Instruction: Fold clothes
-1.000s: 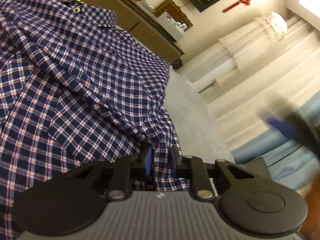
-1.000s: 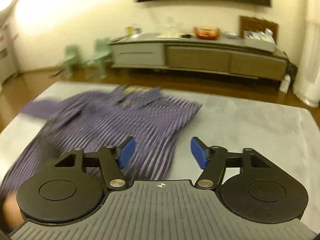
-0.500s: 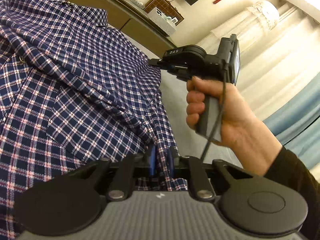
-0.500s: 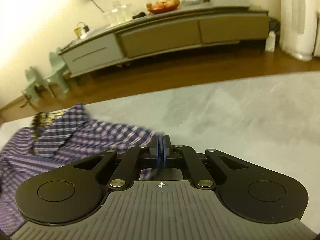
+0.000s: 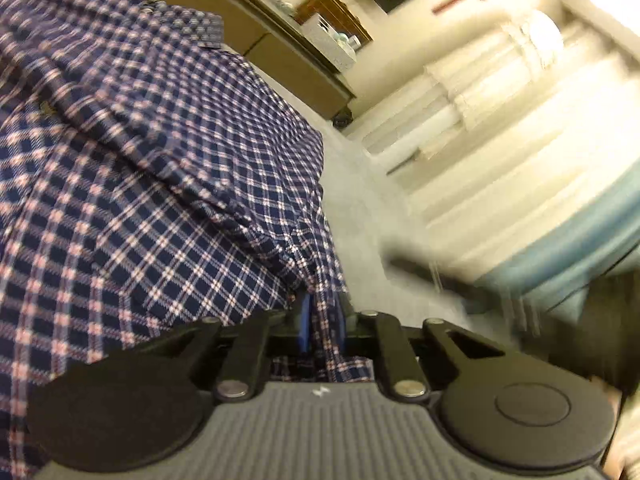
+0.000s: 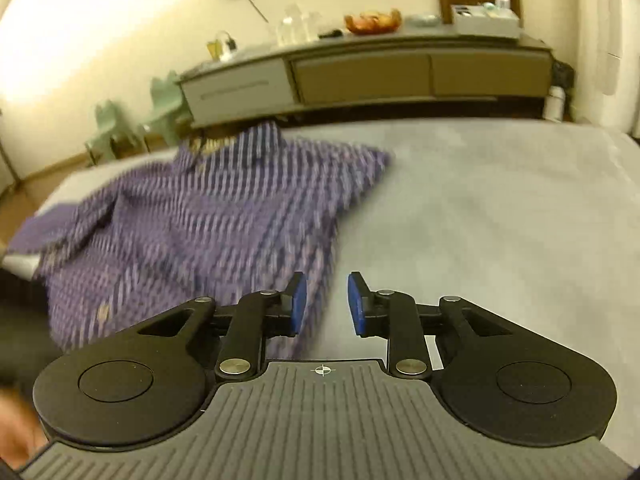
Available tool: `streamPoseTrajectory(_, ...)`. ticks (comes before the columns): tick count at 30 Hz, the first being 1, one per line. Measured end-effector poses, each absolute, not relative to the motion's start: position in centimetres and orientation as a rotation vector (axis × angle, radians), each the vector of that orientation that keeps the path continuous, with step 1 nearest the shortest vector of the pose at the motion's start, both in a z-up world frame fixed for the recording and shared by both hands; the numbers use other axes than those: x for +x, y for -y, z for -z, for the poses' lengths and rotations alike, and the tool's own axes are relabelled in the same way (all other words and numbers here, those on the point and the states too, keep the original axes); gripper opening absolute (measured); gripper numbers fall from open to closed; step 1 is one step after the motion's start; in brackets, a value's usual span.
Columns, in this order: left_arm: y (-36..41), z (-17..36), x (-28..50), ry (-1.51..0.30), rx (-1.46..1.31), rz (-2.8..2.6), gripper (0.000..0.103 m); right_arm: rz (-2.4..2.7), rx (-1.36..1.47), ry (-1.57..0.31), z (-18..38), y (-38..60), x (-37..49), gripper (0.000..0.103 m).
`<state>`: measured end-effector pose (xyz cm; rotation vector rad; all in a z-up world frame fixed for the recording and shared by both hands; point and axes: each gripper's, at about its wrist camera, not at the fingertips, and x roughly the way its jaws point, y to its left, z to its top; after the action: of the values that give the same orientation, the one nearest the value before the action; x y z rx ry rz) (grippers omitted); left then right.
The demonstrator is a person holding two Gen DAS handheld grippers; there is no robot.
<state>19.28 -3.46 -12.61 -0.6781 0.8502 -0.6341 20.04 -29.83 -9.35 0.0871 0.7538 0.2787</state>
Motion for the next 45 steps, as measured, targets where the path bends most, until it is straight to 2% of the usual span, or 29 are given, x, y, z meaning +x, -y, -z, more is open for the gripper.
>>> streamPoseTrajectory(2, 3.1, 12.7, 18.7, -0.859, -0.730, 0.636, 0.027, -0.294, 0.094, -0.742, 8.3, 29.6, 16.1, 0.031)
streamPoseTrajectory(3, 3.2, 12.7, 18.6, -0.871, -0.739, 0.635, 0.028, -0.301, 0.097, -0.736, 7.8, 29.4, 14.1, 0.038)
streamPoseTrajectory(6, 4.1, 12.5, 19.3, -0.886, -0.722, 0.610, 0.028, -0.335, 0.075, -0.742, 8.0, 28.4, 7.7, 0.046)
streamPoseTrajectory(9, 5.1, 12.5, 20.1, -0.913, -0.767, 0.632, 0.037, -0.338, 0.019, -0.761, 9.8, 27.2, 1.9, 0.048)
streamPoseTrajectory(11, 4.7, 12.6, 20.0, -0.928, -0.805, 0.663, 0.037, -0.333, 0.002, -0.750, 10.7, 26.6, -1.1, 0.049)
streamPoseTrajectory(14, 3.2, 13.4, 18.6, -0.957, -0.867, 0.696, 0.039, -0.391, -0.039, -0.723, 11.2, 25.9, -2.9, 0.056)
streamPoseTrajectory(23, 4.6, 13.8, 16.3, -1.034, -0.757, 0.852, 0.038, -0.445, -0.055, -0.740, 11.0, 24.5, -2.5, 0.057)
streamPoseTrajectory(31, 3.7, 14.5, 10.5, -1.072, -0.810, 0.900, 0.034, -0.552, -0.149, -0.834, 11.9, 24.3, -4.8, 0.057)
streamPoseTrajectory(39, 2.7, 13.4, 3.2, -1.121, -0.756, 0.893, 0.034, -0.611, -0.201, -0.781, 11.6, 23.7, -11.0, 0.057)
streamPoseTrajectory(45, 1.3, 12.6, 2.0, -1.101, -0.769, 0.847, 0.034, -0.617, -0.236, -0.688, 11.2, 23.2, -15.4, 0.057)
